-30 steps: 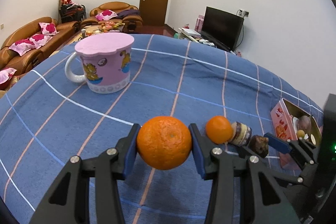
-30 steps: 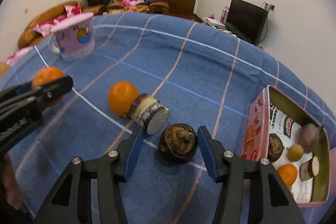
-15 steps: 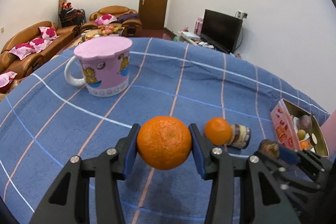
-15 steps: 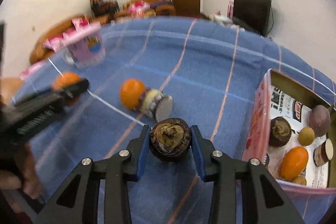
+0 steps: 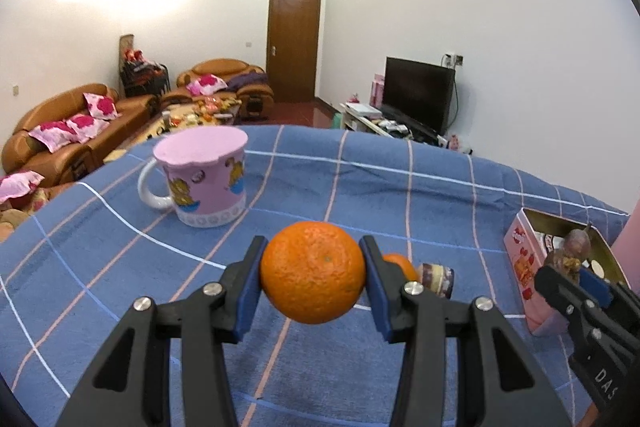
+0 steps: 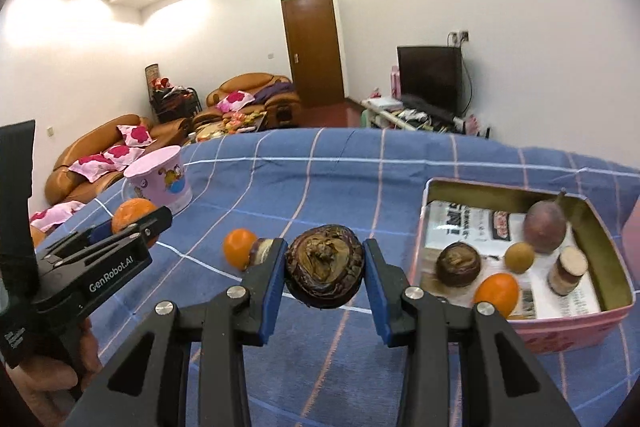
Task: Organize fruits
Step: 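Carry the brown fruit and the orange over the pink tin box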
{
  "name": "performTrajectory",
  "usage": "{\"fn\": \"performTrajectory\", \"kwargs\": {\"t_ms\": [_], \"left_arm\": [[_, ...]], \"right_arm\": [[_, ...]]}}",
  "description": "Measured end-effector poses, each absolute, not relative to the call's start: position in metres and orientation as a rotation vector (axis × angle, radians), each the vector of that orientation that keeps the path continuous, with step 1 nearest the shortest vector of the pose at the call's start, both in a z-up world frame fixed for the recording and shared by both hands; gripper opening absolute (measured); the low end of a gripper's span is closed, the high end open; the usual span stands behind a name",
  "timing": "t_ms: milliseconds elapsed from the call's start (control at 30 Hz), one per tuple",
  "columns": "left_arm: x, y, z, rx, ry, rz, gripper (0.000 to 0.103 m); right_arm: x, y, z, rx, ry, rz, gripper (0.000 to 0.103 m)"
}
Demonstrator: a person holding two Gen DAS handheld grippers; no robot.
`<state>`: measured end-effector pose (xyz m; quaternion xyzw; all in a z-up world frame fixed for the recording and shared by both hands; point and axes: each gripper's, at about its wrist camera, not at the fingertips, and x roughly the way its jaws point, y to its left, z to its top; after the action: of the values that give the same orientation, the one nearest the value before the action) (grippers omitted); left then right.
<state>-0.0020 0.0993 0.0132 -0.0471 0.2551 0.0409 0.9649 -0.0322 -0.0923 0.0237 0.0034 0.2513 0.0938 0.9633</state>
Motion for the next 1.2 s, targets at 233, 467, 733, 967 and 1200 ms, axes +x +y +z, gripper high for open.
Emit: {"fn": "performTrajectory", "kwargs": {"t_ms": [233,467,733,967,1200], "left_arm": [[-0.011,0.092,0.015,-0.079,0.486,0.105,0.048],[-0.02,0.085,0.017,-0.073,0.477,0.102,0.048],[-0.024,0.075,0.016,-0.075,0.49,0.088,0.048],[-0.029,0.067,0.017,-0.081,0.49,0.082,0.048],[-0.033,0.053,0.018,-0.061,0.479,0.071,0.048]], "right_arm": [[-0.043,-0.087,0.026,-0.055,0.469,0.177,0.04],[-0.054,-0.087,0.027,-0.091,0.443,0.169,0.04],[-0.062,-0.091,0.027,-0.103,0.436,0.173,0.04],[-0.067,-0.099,0.027,-0.113,0.431,0.16,0.04],[-0.073,-0.113,0.029,-0.112,0.424,0.15,0.04]]}}
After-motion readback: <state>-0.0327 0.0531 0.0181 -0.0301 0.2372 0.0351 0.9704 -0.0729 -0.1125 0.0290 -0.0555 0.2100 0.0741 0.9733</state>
